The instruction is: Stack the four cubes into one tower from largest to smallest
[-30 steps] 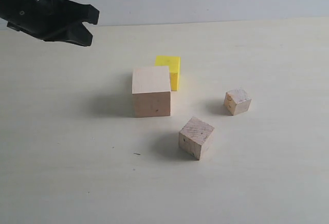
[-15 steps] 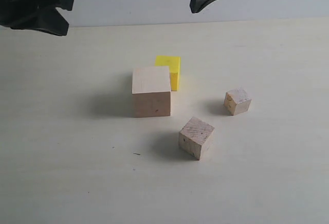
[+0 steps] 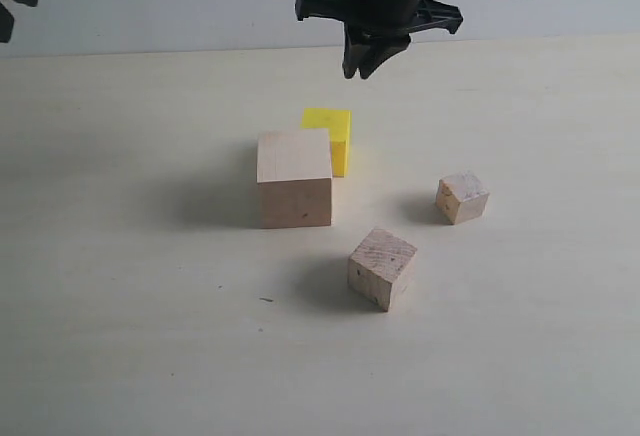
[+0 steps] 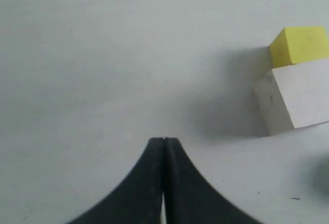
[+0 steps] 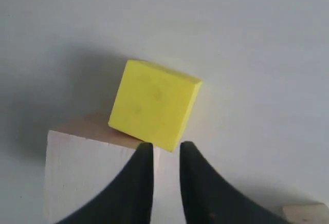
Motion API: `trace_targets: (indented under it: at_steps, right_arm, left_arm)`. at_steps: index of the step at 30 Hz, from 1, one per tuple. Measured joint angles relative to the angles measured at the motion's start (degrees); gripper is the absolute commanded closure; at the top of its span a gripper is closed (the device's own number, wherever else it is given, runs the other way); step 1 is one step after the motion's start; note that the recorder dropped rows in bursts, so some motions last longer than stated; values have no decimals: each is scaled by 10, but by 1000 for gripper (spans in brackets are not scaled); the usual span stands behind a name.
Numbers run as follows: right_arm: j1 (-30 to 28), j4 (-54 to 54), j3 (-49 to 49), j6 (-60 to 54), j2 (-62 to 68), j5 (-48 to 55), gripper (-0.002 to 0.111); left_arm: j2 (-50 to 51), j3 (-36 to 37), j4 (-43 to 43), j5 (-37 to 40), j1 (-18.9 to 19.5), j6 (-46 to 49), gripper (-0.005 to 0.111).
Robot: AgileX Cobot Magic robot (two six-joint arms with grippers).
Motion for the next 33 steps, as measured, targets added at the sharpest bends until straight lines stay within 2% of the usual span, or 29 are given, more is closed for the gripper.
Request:
trace_targets:
  at_steps: [6, 9, 18, 28, 33]
  right_arm:
    - [0, 15, -3, 8, 9, -3, 43]
    - [0, 36, -3, 18, 14, -17, 35]
    - [0, 103, -15, 48, 38, -58, 35]
    - [1, 43, -121, 149, 85, 2, 35]
    - [1, 40, -140, 178, 103, 8, 35]
  left_arm:
    - [-30, 0, -10, 0, 10, 16, 107]
    - [-40, 0, -46, 1, 10, 42, 107]
    - [-66, 0, -84, 11, 10, 72, 107]
    - [-83, 23, -99, 16, 10, 82, 107]
    - [-88, 31, -113, 16, 10, 84, 107]
